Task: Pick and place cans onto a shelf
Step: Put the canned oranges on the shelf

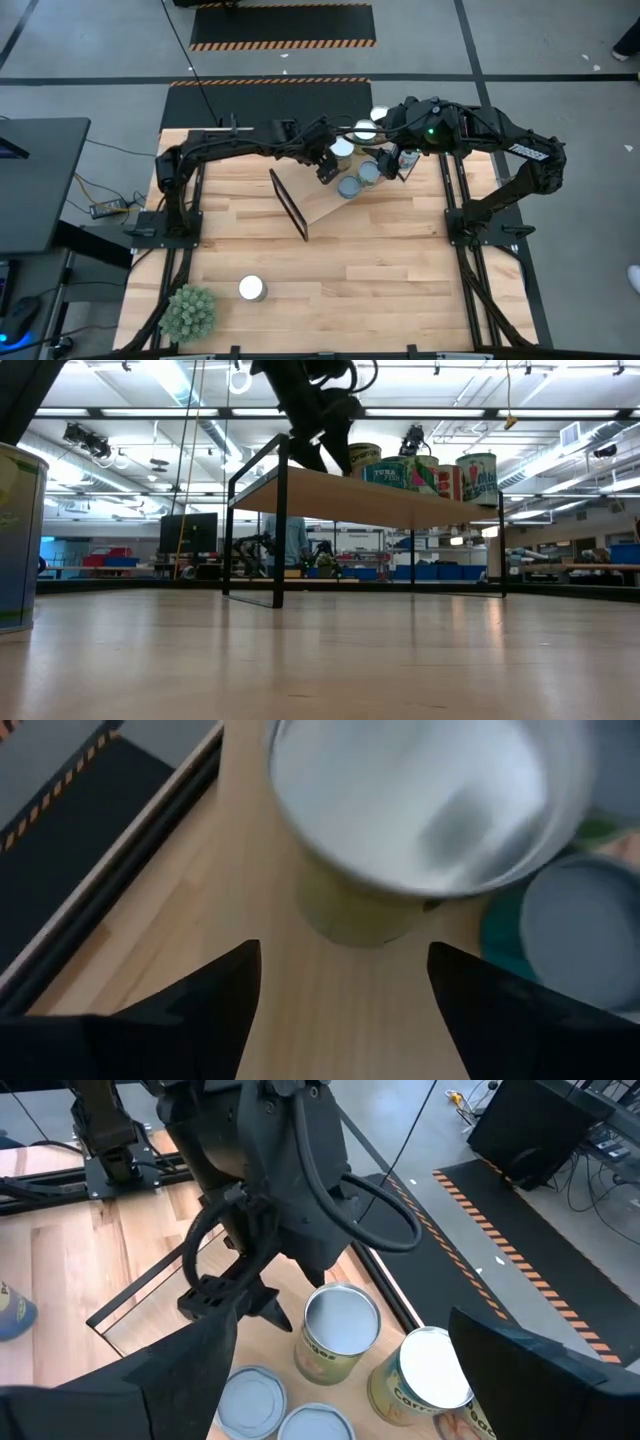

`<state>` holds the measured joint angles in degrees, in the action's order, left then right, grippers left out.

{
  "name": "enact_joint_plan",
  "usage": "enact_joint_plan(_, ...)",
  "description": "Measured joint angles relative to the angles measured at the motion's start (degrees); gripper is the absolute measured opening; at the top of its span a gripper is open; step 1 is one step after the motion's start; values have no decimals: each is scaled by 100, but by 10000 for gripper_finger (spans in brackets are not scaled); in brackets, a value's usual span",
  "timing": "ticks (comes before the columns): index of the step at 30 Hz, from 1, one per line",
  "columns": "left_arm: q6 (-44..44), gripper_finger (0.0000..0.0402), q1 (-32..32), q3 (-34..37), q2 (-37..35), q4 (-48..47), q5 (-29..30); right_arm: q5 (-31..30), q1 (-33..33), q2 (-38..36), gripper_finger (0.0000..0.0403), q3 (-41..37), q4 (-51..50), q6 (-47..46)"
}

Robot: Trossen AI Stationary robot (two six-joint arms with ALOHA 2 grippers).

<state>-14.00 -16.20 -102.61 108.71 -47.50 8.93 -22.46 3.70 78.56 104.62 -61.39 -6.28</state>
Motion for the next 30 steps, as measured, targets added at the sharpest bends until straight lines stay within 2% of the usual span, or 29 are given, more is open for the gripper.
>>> enact_joint_plan(7, 518, 290, 154, 0, 17, 574, 594, 2, 0, 0, 372, 0, 0, 0)
enact_joint_plan(11, 815, 290, 201, 0, 15, 627, 441, 2, 0, 0, 372, 0, -2, 0)
enact_joint_plan(18, 1202, 290, 164, -20, -103, 11, 327, 43, 0, 0, 372, 0, -9, 21)
enact_joint_plan(22, 1294, 287, 83, -17, -98, -135, -196, 62, 0, 0, 372, 0, -7, 32)
enact_joint_plan(26, 1944, 266, 121, -17, -55, 51, -729, 62, 0, 0, 372, 0, -7, 44)
enact_joint_plan(30, 2347, 235, 179, -17, -55, 61, -823, 61, 0, 0, 372, 0, -11, 44)
